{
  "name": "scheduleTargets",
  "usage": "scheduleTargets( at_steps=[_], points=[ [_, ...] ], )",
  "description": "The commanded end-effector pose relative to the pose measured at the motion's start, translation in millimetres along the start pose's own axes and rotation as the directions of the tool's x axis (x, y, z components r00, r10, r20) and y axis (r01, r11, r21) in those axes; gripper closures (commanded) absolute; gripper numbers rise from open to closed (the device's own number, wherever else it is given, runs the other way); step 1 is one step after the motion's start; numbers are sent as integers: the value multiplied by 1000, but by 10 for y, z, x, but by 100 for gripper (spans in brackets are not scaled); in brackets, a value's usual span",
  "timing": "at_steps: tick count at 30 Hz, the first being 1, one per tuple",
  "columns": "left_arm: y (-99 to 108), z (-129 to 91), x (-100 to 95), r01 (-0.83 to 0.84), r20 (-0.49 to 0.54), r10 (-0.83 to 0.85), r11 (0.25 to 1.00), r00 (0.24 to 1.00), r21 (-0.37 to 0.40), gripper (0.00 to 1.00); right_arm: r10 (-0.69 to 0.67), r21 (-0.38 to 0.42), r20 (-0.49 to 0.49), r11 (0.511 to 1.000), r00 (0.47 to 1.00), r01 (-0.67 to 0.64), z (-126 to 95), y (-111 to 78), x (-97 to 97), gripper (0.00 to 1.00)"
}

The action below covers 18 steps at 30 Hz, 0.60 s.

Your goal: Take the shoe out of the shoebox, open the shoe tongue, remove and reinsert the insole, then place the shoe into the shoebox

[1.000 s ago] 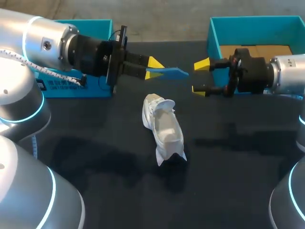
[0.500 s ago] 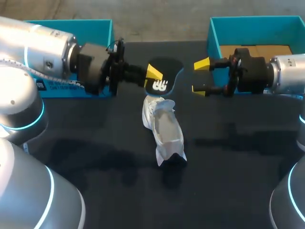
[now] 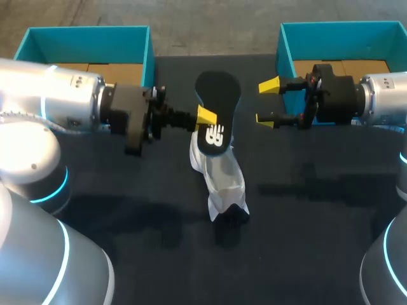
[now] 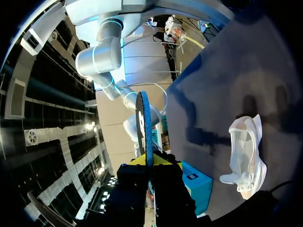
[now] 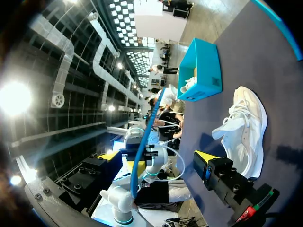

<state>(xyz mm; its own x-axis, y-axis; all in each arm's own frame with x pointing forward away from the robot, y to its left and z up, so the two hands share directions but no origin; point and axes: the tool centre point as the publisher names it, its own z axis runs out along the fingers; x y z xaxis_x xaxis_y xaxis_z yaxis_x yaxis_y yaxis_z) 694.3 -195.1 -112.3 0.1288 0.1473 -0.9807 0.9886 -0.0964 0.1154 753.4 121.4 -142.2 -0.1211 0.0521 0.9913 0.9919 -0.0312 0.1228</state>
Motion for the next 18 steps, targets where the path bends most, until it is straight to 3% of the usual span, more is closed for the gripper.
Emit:
scheduleTargets(
  at_steps=[1, 18],
  points=[
    [17, 103, 98, -36, 5, 36, 999, 999, -18, 100, 1, 7, 5, 1000, 1000, -1, 44, 14, 20, 0],
    [169, 366, 398, -64, -37, 63, 997, 997, -45, 100, 21, 85, -1, 996, 1000, -20, 292, 41, 51, 0]
  ],
)
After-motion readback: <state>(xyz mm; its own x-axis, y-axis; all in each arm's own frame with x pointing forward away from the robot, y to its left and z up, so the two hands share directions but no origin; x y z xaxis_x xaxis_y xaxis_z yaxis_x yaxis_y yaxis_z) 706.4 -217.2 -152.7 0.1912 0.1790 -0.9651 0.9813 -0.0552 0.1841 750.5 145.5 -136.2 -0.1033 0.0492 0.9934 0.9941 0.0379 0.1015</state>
